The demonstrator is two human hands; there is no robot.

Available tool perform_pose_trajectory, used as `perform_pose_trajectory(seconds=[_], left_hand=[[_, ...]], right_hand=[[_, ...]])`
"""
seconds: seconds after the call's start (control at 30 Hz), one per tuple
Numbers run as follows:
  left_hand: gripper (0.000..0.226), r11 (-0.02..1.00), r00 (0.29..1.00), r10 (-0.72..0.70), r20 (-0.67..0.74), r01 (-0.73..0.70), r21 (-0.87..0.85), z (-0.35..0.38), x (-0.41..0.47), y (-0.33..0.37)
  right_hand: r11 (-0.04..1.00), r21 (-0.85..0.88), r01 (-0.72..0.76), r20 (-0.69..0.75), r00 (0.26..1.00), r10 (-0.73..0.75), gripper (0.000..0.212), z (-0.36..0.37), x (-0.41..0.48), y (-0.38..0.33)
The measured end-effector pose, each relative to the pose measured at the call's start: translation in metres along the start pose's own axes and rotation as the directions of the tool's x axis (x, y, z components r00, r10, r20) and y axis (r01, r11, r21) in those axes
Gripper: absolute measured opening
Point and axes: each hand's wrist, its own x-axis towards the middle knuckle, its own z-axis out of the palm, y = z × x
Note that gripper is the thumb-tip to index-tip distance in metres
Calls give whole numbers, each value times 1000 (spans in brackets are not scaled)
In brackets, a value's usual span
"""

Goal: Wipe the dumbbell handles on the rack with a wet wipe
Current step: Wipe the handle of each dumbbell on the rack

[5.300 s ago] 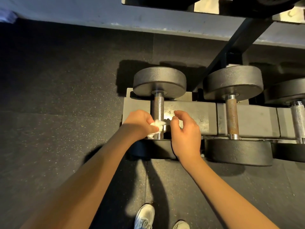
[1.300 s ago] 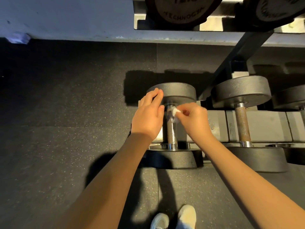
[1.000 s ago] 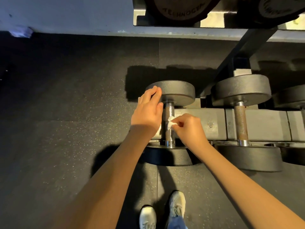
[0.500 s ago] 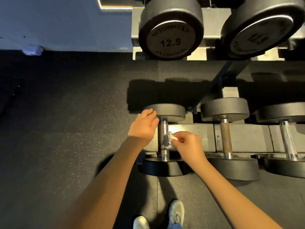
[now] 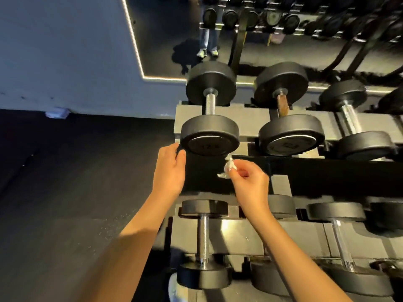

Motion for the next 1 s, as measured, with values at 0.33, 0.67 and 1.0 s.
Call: perform_pose_trajectory(seconds=[0.33,0.67,1.0], left_hand=[[42,998,996,24,91,-19,-56,-3,87,42],[47,996,968,-30,248,50,-74,28,139,51],[38,994,990,-69,121,78,-75,38,150,56]], right_hand=[[994,-65,84,-181,979,-95,19,37,124,-55],[975,-222,3,-235,970,-56,12,66,145,-40],[971,-240,-13,-204,978,-38,19,69,154,-34]])
